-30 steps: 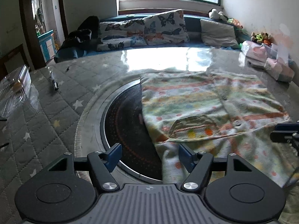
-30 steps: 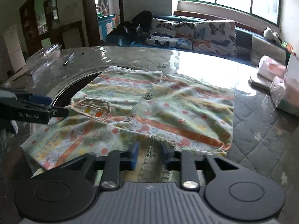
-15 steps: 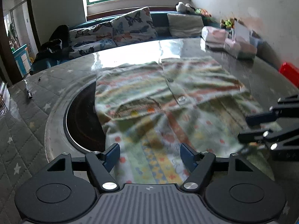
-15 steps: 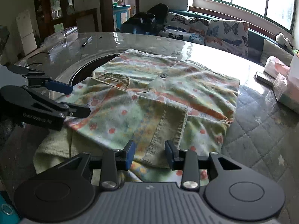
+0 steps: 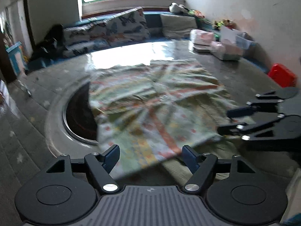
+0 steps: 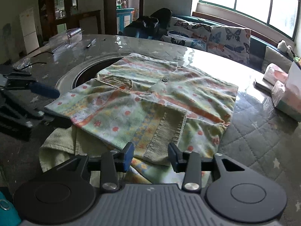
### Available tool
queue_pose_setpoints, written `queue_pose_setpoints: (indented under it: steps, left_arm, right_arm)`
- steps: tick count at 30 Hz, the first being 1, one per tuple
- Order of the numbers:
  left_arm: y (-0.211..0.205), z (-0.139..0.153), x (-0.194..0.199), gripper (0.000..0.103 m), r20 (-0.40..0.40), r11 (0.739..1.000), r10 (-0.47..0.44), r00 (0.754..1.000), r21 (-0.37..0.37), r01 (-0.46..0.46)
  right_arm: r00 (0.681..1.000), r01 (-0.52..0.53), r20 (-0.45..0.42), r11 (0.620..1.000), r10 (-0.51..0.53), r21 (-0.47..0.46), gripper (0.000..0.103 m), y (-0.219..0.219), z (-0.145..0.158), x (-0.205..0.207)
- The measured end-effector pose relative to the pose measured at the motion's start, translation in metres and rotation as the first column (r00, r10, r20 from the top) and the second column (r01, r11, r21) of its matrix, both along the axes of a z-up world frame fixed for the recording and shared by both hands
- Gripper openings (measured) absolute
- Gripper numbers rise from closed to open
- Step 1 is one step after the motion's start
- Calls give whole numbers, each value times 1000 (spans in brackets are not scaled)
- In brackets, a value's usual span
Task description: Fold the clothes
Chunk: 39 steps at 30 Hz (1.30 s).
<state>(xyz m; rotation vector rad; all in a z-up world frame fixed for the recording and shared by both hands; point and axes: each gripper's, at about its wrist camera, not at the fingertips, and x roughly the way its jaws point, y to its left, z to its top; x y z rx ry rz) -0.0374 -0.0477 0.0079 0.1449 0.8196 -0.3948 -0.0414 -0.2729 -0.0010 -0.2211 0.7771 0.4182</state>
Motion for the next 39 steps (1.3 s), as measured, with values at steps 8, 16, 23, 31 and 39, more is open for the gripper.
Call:
queue_pose_setpoints:
  steps: [8,16,23,31,39]
  left_arm:
    - [-4,-2,-13,58,-115,999,-32,993,-33,29]
    - [-6,-11,-10,25,-214,994,-73,974,-90,55]
    - [1,9,10,11,-194,982,-72,978,-185,36]
    - [3,25,49,12,-184,968,-56,981,-250,9]
    - [19,27,37,22,-135,976,-84,987,-213,54]
  right_arm:
    - [999,-23,23,998,24,-51,43,-6,7,-16]
    - [997,-69,30,992,73,-102,50,-8,4,-35]
    - [986,-158,34,975,165,-154,54,-3,-1,-48]
    - [960,-249,93,955,265,-160,59,15,-3,-45]
    - [978,-206,45,978,204,33,20,18,5,-7]
